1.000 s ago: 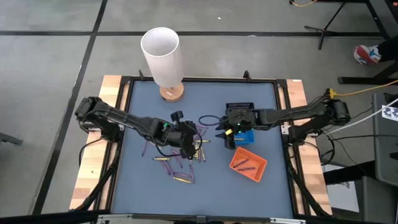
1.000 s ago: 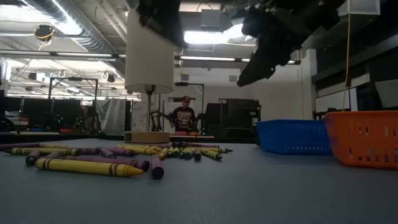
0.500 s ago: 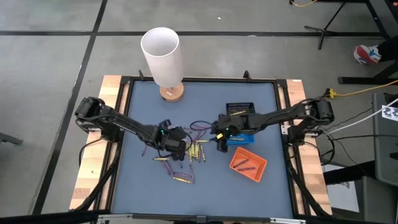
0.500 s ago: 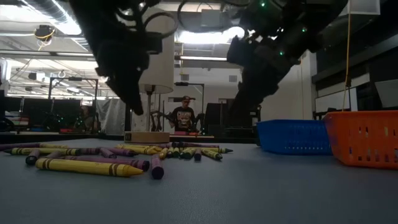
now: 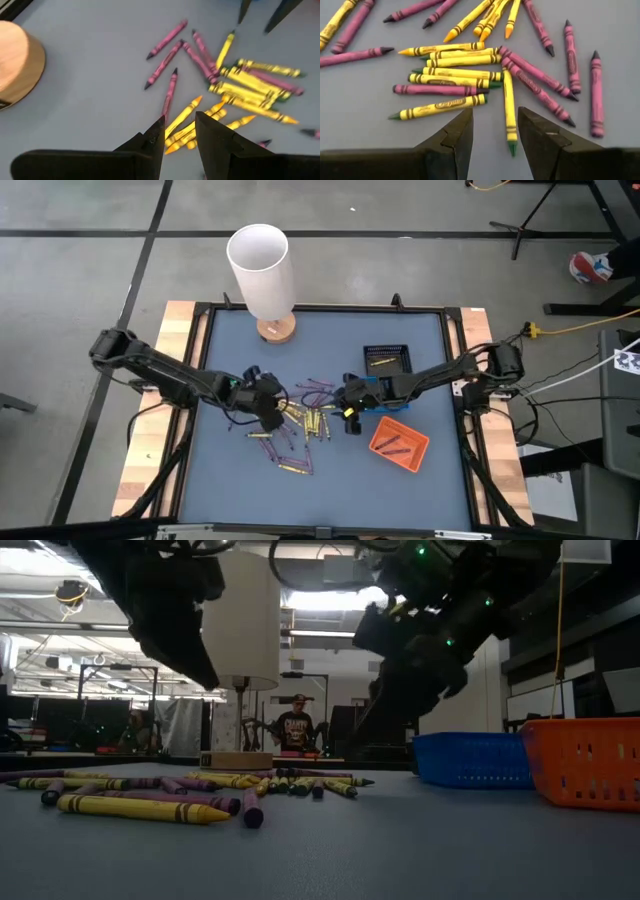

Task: Sort crayons
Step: Put the green crayon into the blue bin

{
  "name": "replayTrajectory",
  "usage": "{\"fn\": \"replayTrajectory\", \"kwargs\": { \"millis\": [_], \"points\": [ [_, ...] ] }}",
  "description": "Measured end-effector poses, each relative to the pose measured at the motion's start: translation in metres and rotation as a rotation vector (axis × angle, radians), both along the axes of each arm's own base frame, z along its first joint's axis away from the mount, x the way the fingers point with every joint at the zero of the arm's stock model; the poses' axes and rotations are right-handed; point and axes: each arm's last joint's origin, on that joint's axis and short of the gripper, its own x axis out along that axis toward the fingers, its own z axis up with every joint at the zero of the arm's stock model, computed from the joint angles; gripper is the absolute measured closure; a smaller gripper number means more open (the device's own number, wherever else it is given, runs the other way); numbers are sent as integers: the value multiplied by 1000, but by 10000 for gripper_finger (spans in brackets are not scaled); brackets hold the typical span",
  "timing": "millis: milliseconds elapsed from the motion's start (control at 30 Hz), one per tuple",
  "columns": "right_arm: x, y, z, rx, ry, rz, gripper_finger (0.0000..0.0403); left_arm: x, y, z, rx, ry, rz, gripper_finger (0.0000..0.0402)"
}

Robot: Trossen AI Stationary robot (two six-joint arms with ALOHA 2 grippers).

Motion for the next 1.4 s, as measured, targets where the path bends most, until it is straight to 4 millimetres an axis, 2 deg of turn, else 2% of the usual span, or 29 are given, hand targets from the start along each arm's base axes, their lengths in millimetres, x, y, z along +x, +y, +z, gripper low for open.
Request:
{"fn": "replayTrajectory", "kwargs": {
  "millis": [267,467,1033,1167,1400],
  "points": [
    [6,0,-24,-13,36,1,249,-1,-2,-3,-8,-23,-10,310],
    [8,-3,-37,-86,57,-68,249,-1,-2,-4,-9,-23,-11,310],
    [9,-3,-38,-96,53,-77,250,0,-2,-3,-13,-34,-10,310],
    [9,-3,-38,-96,54,-76,274,0,-2,-3,-13,-35,-10,310],
    [9,-2,-38,-92,53,-71,348,0,-2,-3,-14,-35,-9,310]
  ]
}}
